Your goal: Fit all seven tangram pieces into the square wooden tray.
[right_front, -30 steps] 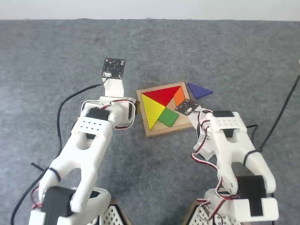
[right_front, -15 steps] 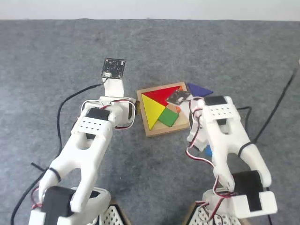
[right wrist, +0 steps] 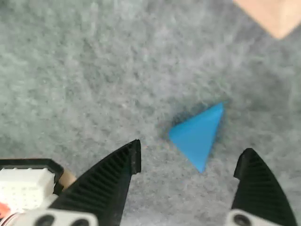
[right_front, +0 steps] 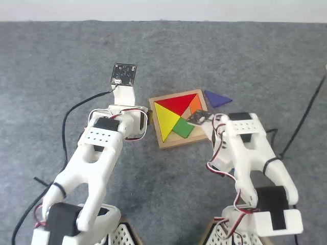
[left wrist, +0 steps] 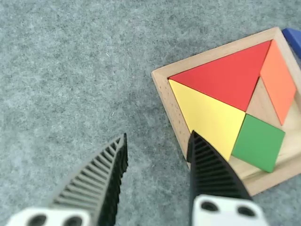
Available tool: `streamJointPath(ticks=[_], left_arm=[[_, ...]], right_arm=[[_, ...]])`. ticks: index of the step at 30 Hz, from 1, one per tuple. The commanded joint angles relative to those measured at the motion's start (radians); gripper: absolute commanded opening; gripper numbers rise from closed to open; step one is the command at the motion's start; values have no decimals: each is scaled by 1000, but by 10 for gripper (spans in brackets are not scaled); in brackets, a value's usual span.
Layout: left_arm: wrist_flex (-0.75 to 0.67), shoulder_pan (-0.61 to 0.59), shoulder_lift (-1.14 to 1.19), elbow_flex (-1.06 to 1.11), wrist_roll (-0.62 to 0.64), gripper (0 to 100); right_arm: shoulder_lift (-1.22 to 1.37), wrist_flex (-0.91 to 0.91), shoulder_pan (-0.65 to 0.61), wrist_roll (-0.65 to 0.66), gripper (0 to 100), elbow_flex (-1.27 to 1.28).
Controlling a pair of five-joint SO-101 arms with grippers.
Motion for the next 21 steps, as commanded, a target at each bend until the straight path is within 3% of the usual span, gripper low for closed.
streamJointPath(ticks=[1,5,10,21], left_arm=[[0,-9,-18,-13,-8,195],[0,-8,-18,-10,-8,195],[0,-8,-18,-10,-8,195],[0,-9,-18,-10,-8,195]], right_arm=[[2,-102,13,-41,313,34],[4,-191,15,-94,292,75],[4,-226,15,-109,177,81],[-13,-191,5,-112,169,46]])
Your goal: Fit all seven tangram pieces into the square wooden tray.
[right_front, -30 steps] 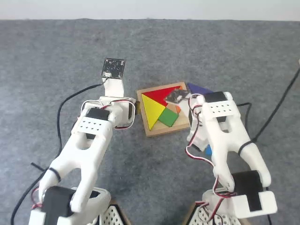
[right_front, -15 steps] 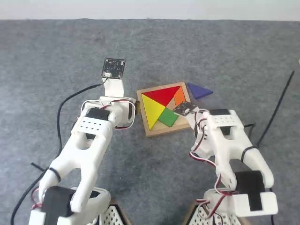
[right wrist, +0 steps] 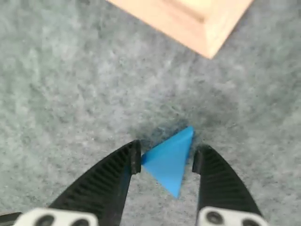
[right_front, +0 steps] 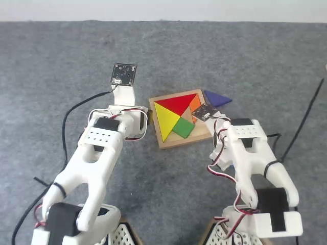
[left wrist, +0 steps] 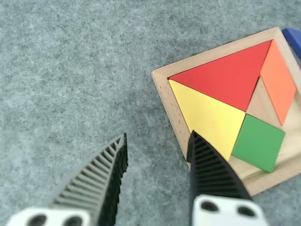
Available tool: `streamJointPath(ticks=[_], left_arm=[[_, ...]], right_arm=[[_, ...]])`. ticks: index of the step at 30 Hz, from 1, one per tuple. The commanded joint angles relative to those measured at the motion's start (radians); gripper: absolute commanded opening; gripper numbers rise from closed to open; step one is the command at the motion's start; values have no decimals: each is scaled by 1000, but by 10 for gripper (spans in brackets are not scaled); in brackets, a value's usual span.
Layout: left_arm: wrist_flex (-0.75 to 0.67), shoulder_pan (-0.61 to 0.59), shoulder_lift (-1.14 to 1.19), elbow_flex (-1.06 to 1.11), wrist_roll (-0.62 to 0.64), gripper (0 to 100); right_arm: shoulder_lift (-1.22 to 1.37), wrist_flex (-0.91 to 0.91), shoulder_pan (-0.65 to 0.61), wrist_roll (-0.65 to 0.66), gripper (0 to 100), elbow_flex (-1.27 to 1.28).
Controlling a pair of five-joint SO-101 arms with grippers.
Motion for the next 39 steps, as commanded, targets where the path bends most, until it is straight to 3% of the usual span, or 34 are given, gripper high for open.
streamJointPath(ticks=[1,12,15,18,21,27,34,39], left_arm=[[0,-9,-18,-10,-8,195],[0,-8,-18,-10,-8,195],[0,-8,-18,-10,-8,195],[0,-6,-18,-10,-8,195],[0,-5,-18,-10,-8,195],[0,-5,-18,-7,-8,195],[0,-5,-18,-7,-6,195],[0,-5,-18,-7,-6,195]], right_arm=[[-16,51,-10,-12,169,-44],[-128,305,-7,8,177,-236],[-125,363,-4,86,243,-183],[-124,300,-4,97,311,-81],[-124,186,-8,91,310,2],[-122,24,-8,-121,310,34],[-68,18,7,-120,246,43],[36,-36,12,-95,259,35]])
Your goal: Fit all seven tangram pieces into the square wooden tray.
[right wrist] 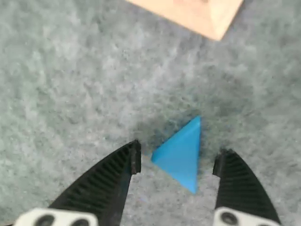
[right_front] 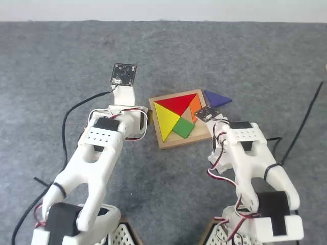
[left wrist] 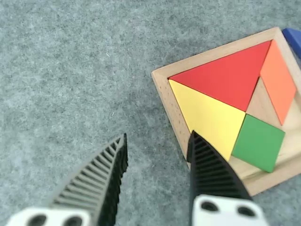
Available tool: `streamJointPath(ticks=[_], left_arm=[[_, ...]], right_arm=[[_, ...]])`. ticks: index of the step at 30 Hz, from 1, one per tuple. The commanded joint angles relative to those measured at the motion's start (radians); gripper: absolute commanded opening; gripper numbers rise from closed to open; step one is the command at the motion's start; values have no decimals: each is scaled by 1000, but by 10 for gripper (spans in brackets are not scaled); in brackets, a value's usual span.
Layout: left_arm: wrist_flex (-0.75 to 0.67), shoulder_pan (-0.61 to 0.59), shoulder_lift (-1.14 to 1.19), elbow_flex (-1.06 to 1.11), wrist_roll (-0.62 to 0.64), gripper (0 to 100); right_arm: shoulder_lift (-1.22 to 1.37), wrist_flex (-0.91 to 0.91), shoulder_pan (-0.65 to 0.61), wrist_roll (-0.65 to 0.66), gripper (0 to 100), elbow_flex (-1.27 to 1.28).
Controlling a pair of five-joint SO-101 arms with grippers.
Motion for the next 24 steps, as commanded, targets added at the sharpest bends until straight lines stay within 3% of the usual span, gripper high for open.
streamJointPath(ticks=[1,9,15,24], left_arm=[[0,-5,-18,-7,-6,195],[0,-9,-18,-8,-6,195],[0,-8,-18,-8,-6,195],[0,-8,-18,-10,-8,195]], right_arm=[[61,-28,18,20,257,-17],[62,-16,19,20,122,-31],[61,8,19,20,114,-89],[59,234,12,21,114,-359]])
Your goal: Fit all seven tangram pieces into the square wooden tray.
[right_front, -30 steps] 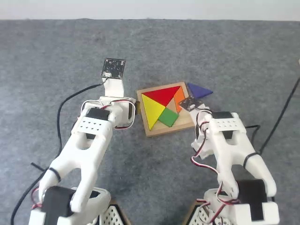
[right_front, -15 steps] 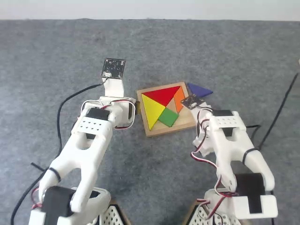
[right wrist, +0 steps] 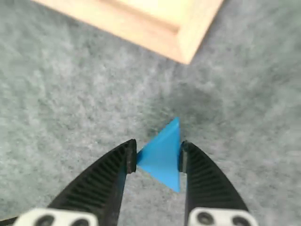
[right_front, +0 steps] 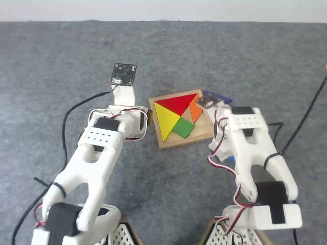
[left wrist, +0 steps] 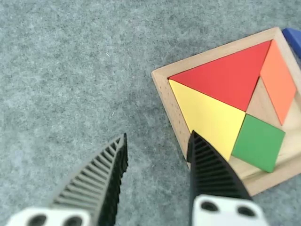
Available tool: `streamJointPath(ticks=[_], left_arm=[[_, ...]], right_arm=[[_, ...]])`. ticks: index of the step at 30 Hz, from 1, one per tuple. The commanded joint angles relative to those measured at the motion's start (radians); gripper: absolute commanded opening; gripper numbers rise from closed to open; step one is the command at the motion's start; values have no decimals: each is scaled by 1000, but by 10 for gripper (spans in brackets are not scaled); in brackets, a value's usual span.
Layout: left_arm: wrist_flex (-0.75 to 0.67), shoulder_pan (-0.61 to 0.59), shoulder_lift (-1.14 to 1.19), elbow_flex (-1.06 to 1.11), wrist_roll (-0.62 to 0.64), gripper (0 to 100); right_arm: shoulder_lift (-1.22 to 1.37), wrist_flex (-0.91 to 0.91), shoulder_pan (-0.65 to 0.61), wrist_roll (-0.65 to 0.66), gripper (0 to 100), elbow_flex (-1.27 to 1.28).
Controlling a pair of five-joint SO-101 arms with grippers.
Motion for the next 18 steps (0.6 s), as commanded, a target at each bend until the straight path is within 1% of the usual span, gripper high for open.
streamJointPath(ticks=[1,4,6,11,15,18], left_arm=[[0,-8,-18,-10,-8,195],[0,-6,-18,-12,-8,195],[0,-5,-18,-12,-8,195],[0,-6,-18,-8,-8,195],[0,-15,-18,-12,-6,195],[3,-64,-23,-24,-5,195]], right_arm=[[-4,74,-5,12,114,-118],[-4,93,-15,11,114,-158],[-4,91,-48,15,114,-183],[10,93,-189,29,117,-298],[21,74,-246,192,118,-408],[97,58,-263,270,118,-511]])
